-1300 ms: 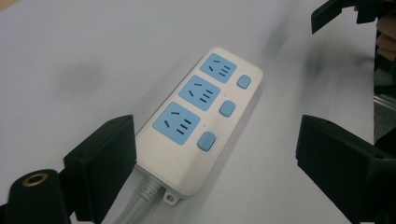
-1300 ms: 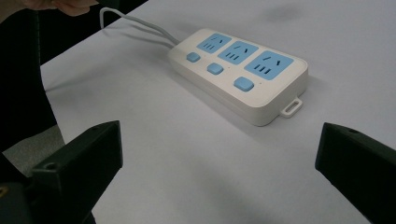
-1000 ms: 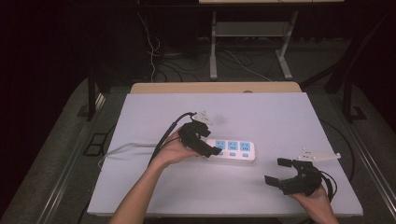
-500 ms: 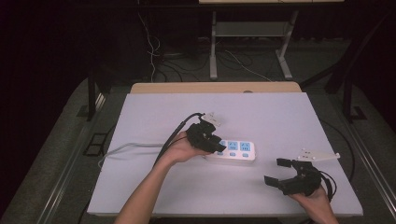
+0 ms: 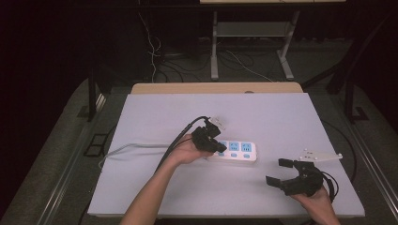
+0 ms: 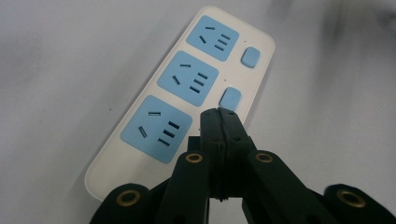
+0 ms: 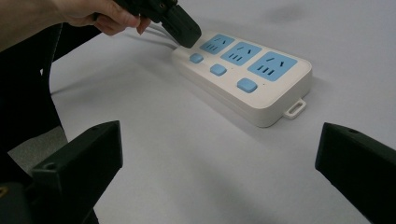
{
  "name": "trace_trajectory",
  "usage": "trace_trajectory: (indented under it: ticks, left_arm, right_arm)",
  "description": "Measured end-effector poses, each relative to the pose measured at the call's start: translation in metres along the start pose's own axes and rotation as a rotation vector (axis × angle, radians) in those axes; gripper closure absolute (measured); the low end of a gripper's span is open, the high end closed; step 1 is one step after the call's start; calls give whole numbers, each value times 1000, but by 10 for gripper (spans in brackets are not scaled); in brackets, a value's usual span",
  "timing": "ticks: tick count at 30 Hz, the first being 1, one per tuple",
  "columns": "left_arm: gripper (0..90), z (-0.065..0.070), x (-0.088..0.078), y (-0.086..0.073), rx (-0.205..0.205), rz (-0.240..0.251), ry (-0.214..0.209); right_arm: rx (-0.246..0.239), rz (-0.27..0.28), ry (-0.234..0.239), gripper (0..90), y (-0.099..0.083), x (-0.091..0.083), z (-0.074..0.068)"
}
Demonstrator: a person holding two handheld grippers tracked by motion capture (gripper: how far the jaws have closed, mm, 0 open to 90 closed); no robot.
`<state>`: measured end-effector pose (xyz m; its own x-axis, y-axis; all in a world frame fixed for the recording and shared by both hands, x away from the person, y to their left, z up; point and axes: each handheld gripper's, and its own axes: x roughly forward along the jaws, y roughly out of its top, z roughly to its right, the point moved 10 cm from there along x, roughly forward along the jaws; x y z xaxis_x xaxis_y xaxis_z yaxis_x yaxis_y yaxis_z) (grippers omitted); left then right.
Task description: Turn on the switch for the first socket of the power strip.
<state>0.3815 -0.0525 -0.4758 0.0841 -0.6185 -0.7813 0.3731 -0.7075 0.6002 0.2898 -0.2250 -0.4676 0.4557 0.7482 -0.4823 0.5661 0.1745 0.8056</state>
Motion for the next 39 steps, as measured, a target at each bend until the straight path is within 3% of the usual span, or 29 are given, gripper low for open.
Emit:
trace_trajectory:
  ticks: [6, 15, 24, 36, 39]
  left_arm:
    - [892, -2, 9, -4, 12, -34, 12]
    - [893, -4, 10, -4, -14, -22, -3]
    - [896, -7, 12, -6, -58, -6, -54]
    - [900, -3, 15, -6, -43, 7, -7]
    - [900, -5, 15, -8, -78, 33, -35]
  right_arm:
    - [-3, 1, 1, 4, 0, 0, 0]
    - [-1, 5, 1, 4, 1, -1, 1]
    - [1, 9, -1, 4, 1, -2, 1]
    - [-4, 28, -2, 4, 4, -7, -1]
    - [-3, 29, -1, 4, 4, -7, -1]
